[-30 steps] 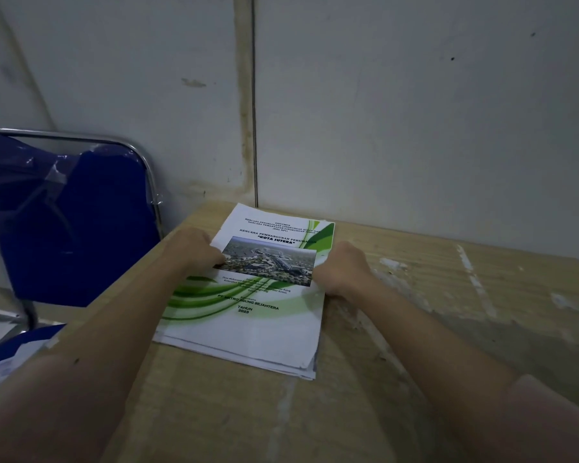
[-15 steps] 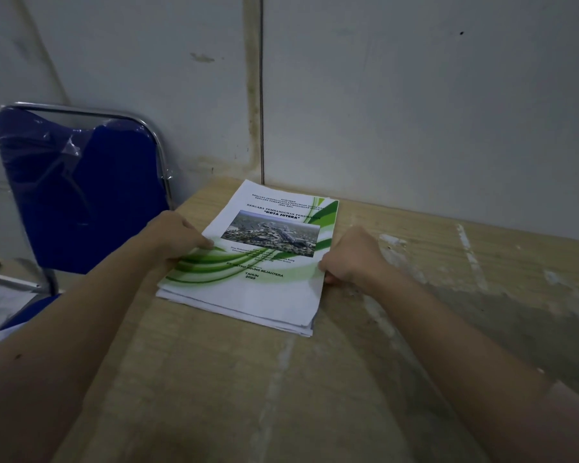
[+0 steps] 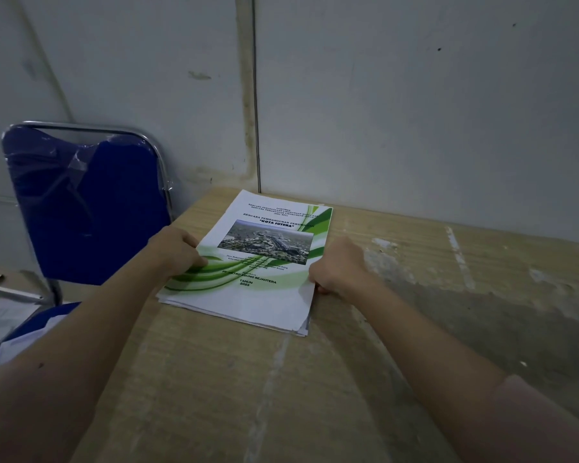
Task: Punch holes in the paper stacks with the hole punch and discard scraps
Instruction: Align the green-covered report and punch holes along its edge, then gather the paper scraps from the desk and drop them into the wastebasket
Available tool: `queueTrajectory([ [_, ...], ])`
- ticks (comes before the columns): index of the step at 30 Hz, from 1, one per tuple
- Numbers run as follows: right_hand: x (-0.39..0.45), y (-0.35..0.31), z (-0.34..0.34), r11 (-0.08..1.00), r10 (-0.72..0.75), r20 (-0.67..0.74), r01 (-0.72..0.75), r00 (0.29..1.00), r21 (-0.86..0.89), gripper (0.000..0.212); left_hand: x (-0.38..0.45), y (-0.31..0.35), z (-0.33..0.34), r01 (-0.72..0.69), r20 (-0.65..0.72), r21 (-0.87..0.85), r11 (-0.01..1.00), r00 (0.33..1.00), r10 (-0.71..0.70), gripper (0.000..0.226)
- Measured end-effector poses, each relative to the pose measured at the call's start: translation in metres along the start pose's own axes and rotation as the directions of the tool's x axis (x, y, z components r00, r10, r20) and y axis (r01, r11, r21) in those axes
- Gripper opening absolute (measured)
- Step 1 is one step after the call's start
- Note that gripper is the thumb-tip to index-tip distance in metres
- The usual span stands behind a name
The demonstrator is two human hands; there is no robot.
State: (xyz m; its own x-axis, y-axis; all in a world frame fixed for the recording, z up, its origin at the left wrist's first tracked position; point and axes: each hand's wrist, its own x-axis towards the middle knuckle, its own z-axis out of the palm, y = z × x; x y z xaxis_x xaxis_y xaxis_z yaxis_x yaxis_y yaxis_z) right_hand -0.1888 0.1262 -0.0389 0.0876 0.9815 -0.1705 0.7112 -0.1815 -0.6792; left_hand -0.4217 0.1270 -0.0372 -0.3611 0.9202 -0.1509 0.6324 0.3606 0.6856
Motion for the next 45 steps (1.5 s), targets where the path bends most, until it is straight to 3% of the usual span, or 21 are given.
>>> queueTrajectory([
  [10, -0.004, 0.001, 0.001, 0.999, -0.035, -0.001, 0.035, 0.999, 0.029, 0.006, 0.002, 0.003, 0.003, 0.030, 0.005, 0.075, 0.997, 1.000, -0.031, 0.028],
  [14, -0.005, 0.006, -0.007, 0.976, 0.017, 0.033, -0.024, 0.999, 0.217, 0.011, -0.009, 0.015, 0.010, 0.031, -0.173, 0.302, 0.953, 0.985, 0.023, 0.048],
  [17, -0.011, 0.019, -0.026, 0.936, -0.041, 0.036, 0.026, 0.998, 0.350, 0.024, -0.033, 0.038, 0.031, -0.185, -0.240, 0.154, 0.971, 0.946, 0.219, 0.045],
  [19, -0.023, 0.030, -0.043, 0.899, -0.093, 0.034, 0.069, 0.995, 0.433, 0.020, -0.056, 0.058, 0.051, -0.356, -0.203, 0.028, 0.934, 0.913, 0.354, 0.043],
  [21, -0.040, 0.044, -0.063, 0.899, -0.145, 0.028, 0.120, 0.989, 0.421, 0.004, -0.083, 0.079, 0.072, -0.464, -0.119, -0.063, 0.883, 0.882, 0.455, 0.037],
  [26, -0.083, 0.091, -0.117, 0.913, -0.170, -0.026, 0.167, 0.985, 0.371, 0.009, -0.145, 0.128, 0.122, -0.613, 0.087, -0.233, 0.755, 0.760, 0.644, 0.028],
  [32, -0.129, 0.161, -0.184, 0.952, -0.145, -0.210, 0.194, 0.967, 0.236, 0.011, -0.220, 0.181, 0.179, -0.620, 0.264, -0.397, 0.677, 0.629, 0.731, 0.026],
  [38, -0.168, 0.234, -0.240, 0.987, -0.161, -0.373, 0.143, 0.914, -0.075, 0.017, -0.292, 0.207, 0.235, -0.608, 0.403, -0.472, 0.638, 0.495, 0.770, 0.030],
  [45, -0.195, 0.305, -0.300, 0.982, -0.149, -0.543, 0.058, 0.827, -0.182, 0.020, -0.350, 0.225, 0.308, -0.651, 0.451, -0.442, 0.617, 0.434, 0.780, 0.032],
])
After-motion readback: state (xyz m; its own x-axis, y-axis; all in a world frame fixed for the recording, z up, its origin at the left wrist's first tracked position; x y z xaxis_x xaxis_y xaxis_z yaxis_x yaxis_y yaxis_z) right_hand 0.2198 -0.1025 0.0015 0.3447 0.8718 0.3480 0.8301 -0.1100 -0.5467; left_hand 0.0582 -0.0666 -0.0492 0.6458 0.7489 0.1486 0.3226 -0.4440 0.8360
